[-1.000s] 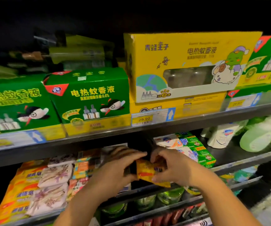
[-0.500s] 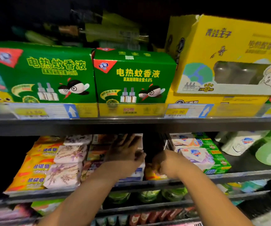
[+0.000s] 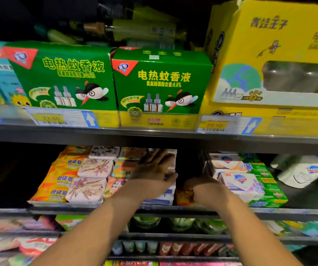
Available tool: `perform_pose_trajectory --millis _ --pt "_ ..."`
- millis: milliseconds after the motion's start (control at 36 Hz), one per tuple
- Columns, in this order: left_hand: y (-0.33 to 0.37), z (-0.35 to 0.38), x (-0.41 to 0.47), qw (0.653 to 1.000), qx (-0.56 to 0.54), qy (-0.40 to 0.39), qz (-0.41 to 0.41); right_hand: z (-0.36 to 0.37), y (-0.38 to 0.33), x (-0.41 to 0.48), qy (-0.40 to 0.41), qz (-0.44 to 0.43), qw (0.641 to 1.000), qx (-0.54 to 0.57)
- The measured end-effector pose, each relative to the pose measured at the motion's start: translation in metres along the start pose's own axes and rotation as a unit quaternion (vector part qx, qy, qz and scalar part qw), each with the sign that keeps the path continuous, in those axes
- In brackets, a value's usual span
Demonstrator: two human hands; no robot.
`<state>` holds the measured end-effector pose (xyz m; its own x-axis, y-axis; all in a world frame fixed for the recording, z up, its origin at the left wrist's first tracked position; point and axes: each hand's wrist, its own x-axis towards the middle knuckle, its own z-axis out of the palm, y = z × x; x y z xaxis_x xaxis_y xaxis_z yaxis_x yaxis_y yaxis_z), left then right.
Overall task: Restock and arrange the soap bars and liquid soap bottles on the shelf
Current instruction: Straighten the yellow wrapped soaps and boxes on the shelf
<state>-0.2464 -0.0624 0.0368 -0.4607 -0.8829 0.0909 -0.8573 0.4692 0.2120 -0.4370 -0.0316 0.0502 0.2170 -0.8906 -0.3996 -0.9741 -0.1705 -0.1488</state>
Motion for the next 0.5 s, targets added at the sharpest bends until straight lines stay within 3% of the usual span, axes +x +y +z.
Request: perform_pose_trajectory --millis 167,306,389,444,500 --pt "-0.001 0.003 0.009 0.999 -0.026 0.023 -0.01 -0.002 0.013 -0.01 0.068 0.005 0.997 0.029" --pt "0.002 -0.022 0.003 0.975 -0.205 -0.084 -0.025 -0.009 0.014 -0.02 0.133 0.004 0.99 0.041" --pt "-0.005 -0.032 -0.021 0.964 -0.253 -0.021 -0.074 -0.015 -0.001 -0.022 0.172 -0.007 0.984 0.049" --pt "-0.019 -0.031 -0.043 0.961 -0.257 0.045 -0.09 -0.019 -0.015 -0.02 0.158 0.0 0.986 0.055" --pt "-0.036 -0.03 -0.067 0.936 -0.315 0.1 -0.12 -0.023 -0.033 -0.019 0.13 0.013 0.99 0.05"
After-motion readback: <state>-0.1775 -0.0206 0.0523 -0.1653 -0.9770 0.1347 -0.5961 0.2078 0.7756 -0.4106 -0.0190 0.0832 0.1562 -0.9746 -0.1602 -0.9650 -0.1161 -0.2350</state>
